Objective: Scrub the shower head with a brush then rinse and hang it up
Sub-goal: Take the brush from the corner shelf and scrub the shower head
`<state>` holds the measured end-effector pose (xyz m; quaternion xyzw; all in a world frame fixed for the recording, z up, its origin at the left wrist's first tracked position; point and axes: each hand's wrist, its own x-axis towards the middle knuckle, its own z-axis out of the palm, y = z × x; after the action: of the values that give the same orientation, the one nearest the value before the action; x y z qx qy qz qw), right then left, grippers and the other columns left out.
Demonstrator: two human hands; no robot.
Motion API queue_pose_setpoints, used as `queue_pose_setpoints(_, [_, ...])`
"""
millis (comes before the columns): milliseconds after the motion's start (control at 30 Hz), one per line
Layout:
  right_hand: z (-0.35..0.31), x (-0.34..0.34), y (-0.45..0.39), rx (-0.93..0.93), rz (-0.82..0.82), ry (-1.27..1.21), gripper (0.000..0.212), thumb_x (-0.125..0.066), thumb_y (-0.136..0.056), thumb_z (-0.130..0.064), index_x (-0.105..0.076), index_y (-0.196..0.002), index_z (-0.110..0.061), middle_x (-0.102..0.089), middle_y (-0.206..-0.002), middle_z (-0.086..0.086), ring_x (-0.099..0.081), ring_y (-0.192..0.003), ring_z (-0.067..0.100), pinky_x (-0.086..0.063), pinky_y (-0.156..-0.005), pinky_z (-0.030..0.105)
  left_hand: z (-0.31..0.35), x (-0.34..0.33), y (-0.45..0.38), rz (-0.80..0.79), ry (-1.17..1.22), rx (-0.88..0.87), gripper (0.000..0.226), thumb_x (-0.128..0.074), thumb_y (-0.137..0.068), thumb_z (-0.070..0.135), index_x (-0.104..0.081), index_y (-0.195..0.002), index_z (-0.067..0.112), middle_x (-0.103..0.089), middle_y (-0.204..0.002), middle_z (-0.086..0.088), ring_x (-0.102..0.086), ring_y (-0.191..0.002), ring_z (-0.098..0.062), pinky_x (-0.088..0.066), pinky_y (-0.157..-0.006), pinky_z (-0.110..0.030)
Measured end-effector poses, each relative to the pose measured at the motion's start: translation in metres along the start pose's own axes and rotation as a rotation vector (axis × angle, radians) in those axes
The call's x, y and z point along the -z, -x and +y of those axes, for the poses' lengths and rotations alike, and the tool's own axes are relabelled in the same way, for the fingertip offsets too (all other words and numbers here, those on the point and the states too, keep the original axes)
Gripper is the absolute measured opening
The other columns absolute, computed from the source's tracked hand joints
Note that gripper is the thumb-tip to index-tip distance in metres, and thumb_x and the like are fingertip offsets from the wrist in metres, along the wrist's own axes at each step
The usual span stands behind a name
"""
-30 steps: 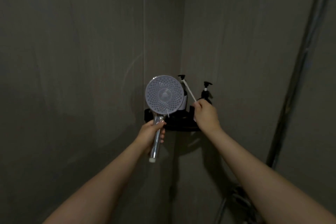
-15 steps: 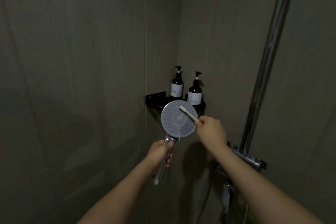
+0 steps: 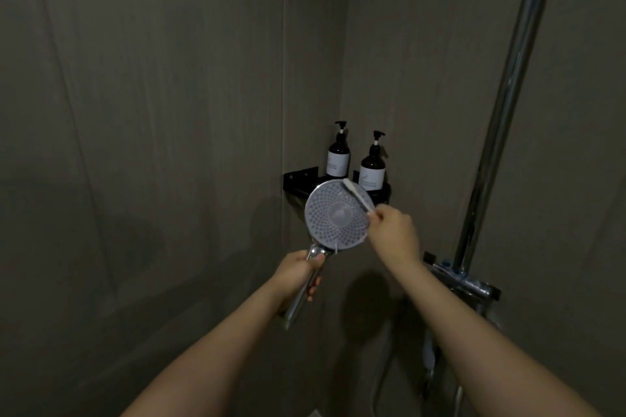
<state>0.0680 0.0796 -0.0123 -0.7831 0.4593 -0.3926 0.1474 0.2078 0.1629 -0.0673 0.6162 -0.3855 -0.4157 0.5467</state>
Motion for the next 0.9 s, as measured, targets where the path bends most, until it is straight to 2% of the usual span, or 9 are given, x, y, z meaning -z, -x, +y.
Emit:
queue_pose_setpoints(67, [-0.004, 0.003, 0.001, 0.017, -0.049, -0.008, 0.023, -0.047, -0.095, -0.024, -0.055, -0.074, -0.020, -0.049, -0.061, -0.005, -0.047, -0.052, 0.008, -0.031, -0.043, 0.022, 0.002, 0.004, 0.001, -0.003, -0.003, -0.009, 0.017, -0.045, -0.096, 0.021, -0.044, -0.082, 0.011, -0.046, -0.059, -0.008, -0.039, -0.039, -0.012, -0.034, -0.037, -0.017])
queue_pose_setpoints(133, [-0.010, 0.000, 0.008, 0.059, -0.159, 0.020, 0.018, -0.046, -0.095, -0.028, -0.059, -0.086, -0.020, -0.055, -0.068, -0.003, -0.054, -0.058, 0.012, -0.040, -0.046, 0.024, 0.001, 0.008, -0.001, 0.002, 0.012, -0.018, 0.019, -0.046, -0.096, 0.022, -0.044, -0.080, 0.012, -0.046, -0.058, -0.007, -0.040, -0.038, -0.011, -0.034, -0.037, -0.017])
queue_pose_setpoints(267, [-0.006, -0.002, 0.001, 0.024, -0.046, -0.004, 0.019, -0.048, -0.094, -0.025, -0.056, -0.077, -0.022, -0.056, -0.067, -0.002, -0.058, -0.062, 0.018, -0.043, -0.048, 0.026, 0.000, 0.013, -0.006, -0.019, 0.017, -0.017, 0.021, -0.047, -0.095, 0.024, -0.046, -0.078, 0.013, -0.047, -0.058, -0.007, -0.041, -0.037, -0.010, -0.035, -0.036, -0.017])
queue_pose_setpoints(367, [-0.010, -0.011, 0.008, 0.040, -0.198, 0.006, 0.017, -0.049, -0.093, -0.028, -0.061, -0.084, -0.019, -0.062, -0.074, 0.001, -0.060, -0.066, 0.018, -0.050, -0.058, 0.032, -0.001, 0.018, -0.010, -0.025, 0.058, -0.014, 0.020, -0.047, -0.095, 0.024, -0.046, -0.077, 0.014, -0.047, -0.056, -0.006, -0.041, -0.037, -0.011, -0.035, -0.037, -0.017])
queue_pose_setpoints(500, [-0.008, -0.016, 0.004, -0.019, -0.044, -0.055, 0.019, -0.051, -0.093, -0.023, -0.057, -0.075, -0.020, -0.057, -0.066, -0.002, -0.057, -0.060, 0.015, -0.044, -0.052, 0.025, -0.002, 0.022, -0.018, -0.028, 0.078, -0.017, 0.020, -0.048, -0.094, 0.024, -0.045, -0.078, 0.013, -0.046, -0.054, -0.006, -0.040, -0.034, -0.010, -0.033, -0.035, -0.017])
queue_pose_setpoints(600, [-0.009, -0.020, 0.010, -0.022, -0.170, -0.028, 0.016, -0.050, -0.093, -0.025, -0.060, -0.083, -0.019, -0.056, -0.068, -0.003, -0.055, -0.062, 0.016, -0.041, -0.052, 0.026, -0.002, 0.024, -0.023, -0.026, 0.094, -0.012, 0.021, -0.047, -0.094, 0.024, -0.045, -0.077, 0.014, -0.045, -0.053, -0.005, -0.039, -0.033, -0.010, -0.033, -0.035, -0.016])
queue_pose_setpoints(733, [-0.002, -0.016, 0.003, -0.091, -0.026, -0.068, 0.020, -0.051, -0.093, -0.022, -0.059, -0.075, -0.017, -0.056, -0.063, -0.001, -0.056, -0.059, 0.018, -0.043, -0.052, 0.028, -0.005, 0.023, -0.029, -0.050, 0.094, -0.009, 0.021, -0.049, -0.094, 0.025, -0.046, -0.076, 0.014, -0.046, -0.051, -0.003, -0.040, -0.034, -0.010, -0.034, -0.036, -0.017])
queue_pose_setpoints(833, [-0.002, -0.017, 0.009, -0.079, -0.192, -0.040, 0.017, -0.050, -0.092, -0.027, -0.063, -0.086, -0.018, -0.063, -0.076, 0.003, -0.061, -0.069, 0.021, -0.050, -0.060, 0.033, -0.006, 0.021, -0.032, -0.051, 0.111, -0.006, 0.021, -0.049, -0.094, 0.024, -0.046, -0.075, 0.013, -0.047, -0.048, -0.002, -0.040, -0.032, -0.010, -0.033, -0.034, -0.016])
queue_pose_setpoints(900, [0.002, -0.013, 0.009, -0.103, -0.122, -0.023, 0.018, -0.050, -0.093, -0.027, -0.061, -0.082, -0.018, -0.064, -0.077, 0.004, -0.061, -0.068, 0.021, -0.053, -0.062, 0.036, -0.009, 0.020, -0.034, -0.059, 0.105, -0.005, 0.021, -0.049, -0.094, 0.024, -0.047, -0.076, 0.013, -0.048, -0.047, -0.002, -0.041, -0.033, -0.011, -0.034, -0.035, -0.017])
